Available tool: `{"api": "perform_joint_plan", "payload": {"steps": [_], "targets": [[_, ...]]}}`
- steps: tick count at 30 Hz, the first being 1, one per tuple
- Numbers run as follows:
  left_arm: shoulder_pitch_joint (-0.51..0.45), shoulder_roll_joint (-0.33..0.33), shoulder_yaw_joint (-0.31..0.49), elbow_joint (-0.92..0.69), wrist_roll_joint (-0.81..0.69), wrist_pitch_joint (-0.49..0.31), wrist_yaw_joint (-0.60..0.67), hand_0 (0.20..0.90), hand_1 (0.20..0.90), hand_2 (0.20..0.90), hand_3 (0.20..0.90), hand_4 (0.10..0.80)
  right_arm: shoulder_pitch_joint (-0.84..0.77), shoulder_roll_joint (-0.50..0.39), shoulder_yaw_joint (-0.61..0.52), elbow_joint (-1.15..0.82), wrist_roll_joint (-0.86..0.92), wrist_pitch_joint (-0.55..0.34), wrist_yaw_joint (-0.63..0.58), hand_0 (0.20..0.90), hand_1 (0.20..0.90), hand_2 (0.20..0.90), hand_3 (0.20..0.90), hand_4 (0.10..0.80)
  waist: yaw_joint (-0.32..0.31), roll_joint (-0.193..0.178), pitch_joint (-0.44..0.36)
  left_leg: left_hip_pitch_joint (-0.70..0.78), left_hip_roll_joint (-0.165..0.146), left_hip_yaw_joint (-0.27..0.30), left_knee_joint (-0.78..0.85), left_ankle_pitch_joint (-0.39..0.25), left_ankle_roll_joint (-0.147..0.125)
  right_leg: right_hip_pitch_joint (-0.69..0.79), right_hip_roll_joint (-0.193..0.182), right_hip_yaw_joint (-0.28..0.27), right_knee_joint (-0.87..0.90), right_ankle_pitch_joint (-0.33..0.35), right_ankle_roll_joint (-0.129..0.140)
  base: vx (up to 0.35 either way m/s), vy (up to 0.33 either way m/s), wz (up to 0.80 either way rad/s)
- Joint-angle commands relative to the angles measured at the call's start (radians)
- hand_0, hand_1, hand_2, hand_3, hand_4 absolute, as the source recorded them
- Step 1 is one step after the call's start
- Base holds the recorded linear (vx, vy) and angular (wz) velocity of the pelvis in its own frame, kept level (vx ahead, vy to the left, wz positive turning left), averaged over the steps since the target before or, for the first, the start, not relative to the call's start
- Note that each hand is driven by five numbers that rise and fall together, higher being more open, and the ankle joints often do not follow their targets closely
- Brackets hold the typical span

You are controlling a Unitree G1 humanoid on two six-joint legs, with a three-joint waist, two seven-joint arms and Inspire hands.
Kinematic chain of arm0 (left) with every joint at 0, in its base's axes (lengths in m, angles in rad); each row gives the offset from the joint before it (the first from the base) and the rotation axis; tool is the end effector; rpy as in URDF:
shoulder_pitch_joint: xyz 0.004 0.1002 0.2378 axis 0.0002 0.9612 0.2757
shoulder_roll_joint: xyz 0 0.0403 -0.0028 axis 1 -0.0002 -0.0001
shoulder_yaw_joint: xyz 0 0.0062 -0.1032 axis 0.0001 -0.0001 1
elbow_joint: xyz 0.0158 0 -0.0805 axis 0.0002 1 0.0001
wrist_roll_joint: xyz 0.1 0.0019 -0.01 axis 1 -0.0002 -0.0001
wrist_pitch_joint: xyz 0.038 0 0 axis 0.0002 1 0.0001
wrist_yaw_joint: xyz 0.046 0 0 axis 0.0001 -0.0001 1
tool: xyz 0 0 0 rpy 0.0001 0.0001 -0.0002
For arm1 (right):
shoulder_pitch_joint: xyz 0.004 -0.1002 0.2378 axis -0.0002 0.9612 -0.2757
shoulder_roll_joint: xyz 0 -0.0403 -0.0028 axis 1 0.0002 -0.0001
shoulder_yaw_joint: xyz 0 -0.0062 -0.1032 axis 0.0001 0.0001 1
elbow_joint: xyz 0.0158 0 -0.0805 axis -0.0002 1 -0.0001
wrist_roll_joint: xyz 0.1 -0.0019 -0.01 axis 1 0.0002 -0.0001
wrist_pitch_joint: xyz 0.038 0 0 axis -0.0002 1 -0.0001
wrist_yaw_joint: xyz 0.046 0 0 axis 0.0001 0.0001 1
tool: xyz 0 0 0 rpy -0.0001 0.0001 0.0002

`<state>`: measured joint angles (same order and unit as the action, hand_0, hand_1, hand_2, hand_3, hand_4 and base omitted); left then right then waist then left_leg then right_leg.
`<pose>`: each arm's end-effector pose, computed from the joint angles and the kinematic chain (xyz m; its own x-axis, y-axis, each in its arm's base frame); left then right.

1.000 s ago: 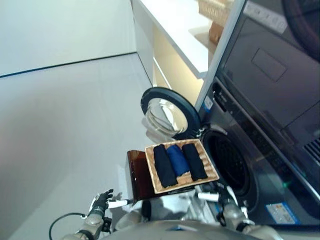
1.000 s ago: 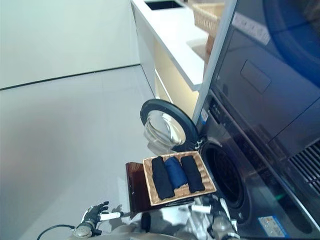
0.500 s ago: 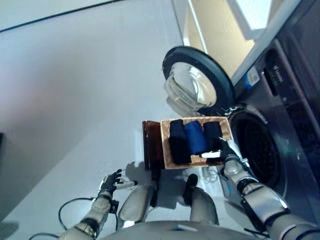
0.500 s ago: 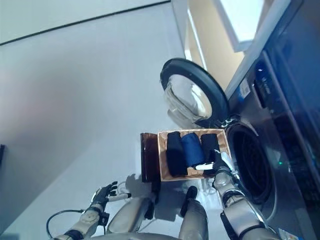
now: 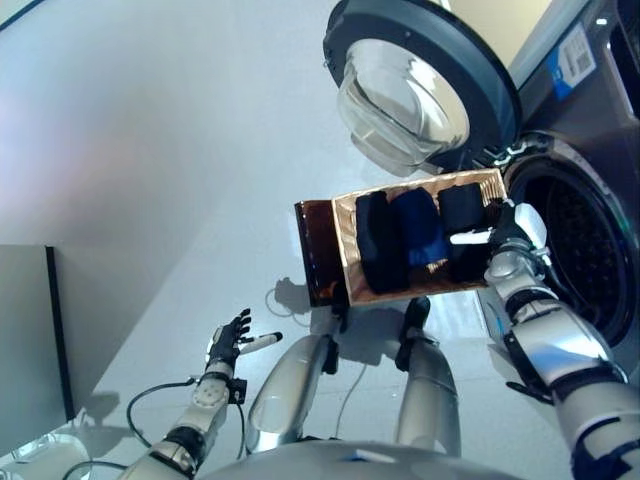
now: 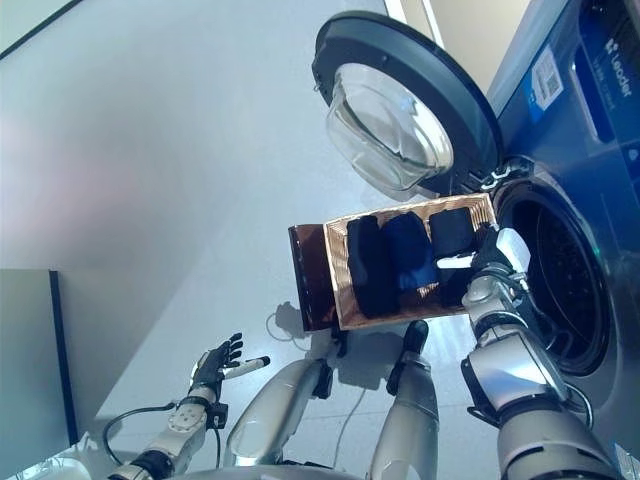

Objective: Pick up the clothes and place them into the washing machine

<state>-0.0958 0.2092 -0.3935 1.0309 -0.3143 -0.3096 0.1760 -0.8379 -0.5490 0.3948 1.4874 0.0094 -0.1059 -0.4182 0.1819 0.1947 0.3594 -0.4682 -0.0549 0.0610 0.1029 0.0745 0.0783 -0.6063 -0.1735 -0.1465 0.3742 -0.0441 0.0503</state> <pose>0.1428 0.1771 -0.0907 0.7896 0.1013 -0.6052 0.0029 0.9857 0.1687 0.2943 -0.2917 0.0556 0.7902 -0.5985 -0.1319 0.2760 0.5397 -0.7953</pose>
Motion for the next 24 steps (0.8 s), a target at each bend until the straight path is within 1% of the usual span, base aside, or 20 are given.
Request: {"api": "perform_joint_plan", "payload": {"steps": [1, 6, 7, 8, 16, 20, 24], "targets": [[0.03, 0.035, 0.007, -0.042, -0.062, -0.042, 0.047, 0.9, 0.9, 0.9, 0.9, 0.8, -0.086, -0.08, 0.069, 0.011, 0.011, -0.005, -0.076, 0.9, 0.9, 0.9, 0.9, 0.8, 0.007, 0.011, -0.01, -0.126, -0.006, -0.04, 0.101, -0.03, -0.095, 0.068, -0.028, 0.006, -0.105, 0.066, 0.022, 0.017, 0.08, -0.08], [0.021, 0.034, 0.003, -0.045, -0.077, -0.05, 0.055, 0.9, 0.9, 0.9, 0.9, 0.8, -0.089, -0.077, 0.077, 0.006, 0.015, -0.01, -0.082, 0.9, 0.9, 0.9, 0.9, 0.8, 0.009, 0.012, -0.002, -0.149, -0.009, -0.045, 0.102, -0.026, -0.096, 0.051, -0.029, 0.0, -0.106, 0.069, 0.023, 0.022, 0.021, -0.06], [0.023, 0.036, 0.001, -0.057, -0.081, -0.053, 0.057, 0.9, 0.9, 0.9, 0.9, 0.8, -0.087, -0.074, 0.084, 0.005, 0.015, -0.011, -0.085, 0.9, 0.9, 0.9, 0.9, 0.8, 0.009, 0.008, 0.0, -0.147, -0.012, -0.052, 0.112, -0.053, -0.102, 0.056, -0.03, 0.007, -0.096, 0.043, 0.029, 0.085, 0.001, 0.01], [0.022, 0.039, 0.0, -0.065, -0.081, -0.054, 0.06, 0.9, 0.9, 0.9, 0.9, 0.8, -0.088, -0.069, 0.087, 0.004, 0.016, -0.012, -0.086, 0.9, 0.9, 0.9, 0.9, 0.8, 0.008, 0.006, 0.003, -0.157, -0.013, -0.054, 0.118, -0.054, -0.102, 0.048, -0.03, 0.005, -0.093, 0.043, 0.029, 0.076, -0.008, 0.04], [0.019, 0.042, 0.006, -0.089, -0.1, -0.067, 0.07, 0.9, 0.9, 0.9, 0.9, 0.8, -0.124, -0.073, 0.098, 0.031, 0.03, -0.011, -0.09, 0.9, 0.9, 0.9, 0.9, 0.8, 0.034, -0.006, 0.013, -0.236, -0.018, -0.074, 0.137, -0.046, -0.103, -0.02, -0.038, -0.014, -0.067, 0.045, 0.03, -0.019, 0.006, 0.09], [0.018, 0.045, -0.008, -0.129, -0.101, -0.071, 0.071, 0.9, 0.9, 0.9, 0.9, 0.8, -0.137, -0.073, 0.096, 0.041, 0.04, -0.013, -0.094, 0.9, 0.9, 0.9, 0.9, 0.8, 0.051, -0.005, 0.021, -0.251, -0.019, -0.089, 0.135, -0.037, -0.104, -0.023, -0.044, -0.027, -0.063, 0.043, 0.032, 0.013, -0.003, 0.15], [0.004, 0.045, -0.011, -0.107, -0.096, -0.071, 0.073, 0.9, 0.9, 0.9, 0.9, 0.8, -0.119, -0.059, 0.091, 0.039, 0.044, -0.016, -0.095, 0.9, 0.9, 0.9, 0.9, 0.8, 0.061, -0.016, 0.018, -0.252, -0.028, -0.104, 0.14, -0.037, -0.103, -0.017, -0.047, -0.042, -0.051, 0.03, 0.029, 0.042, 0.001, 0.15]]}}
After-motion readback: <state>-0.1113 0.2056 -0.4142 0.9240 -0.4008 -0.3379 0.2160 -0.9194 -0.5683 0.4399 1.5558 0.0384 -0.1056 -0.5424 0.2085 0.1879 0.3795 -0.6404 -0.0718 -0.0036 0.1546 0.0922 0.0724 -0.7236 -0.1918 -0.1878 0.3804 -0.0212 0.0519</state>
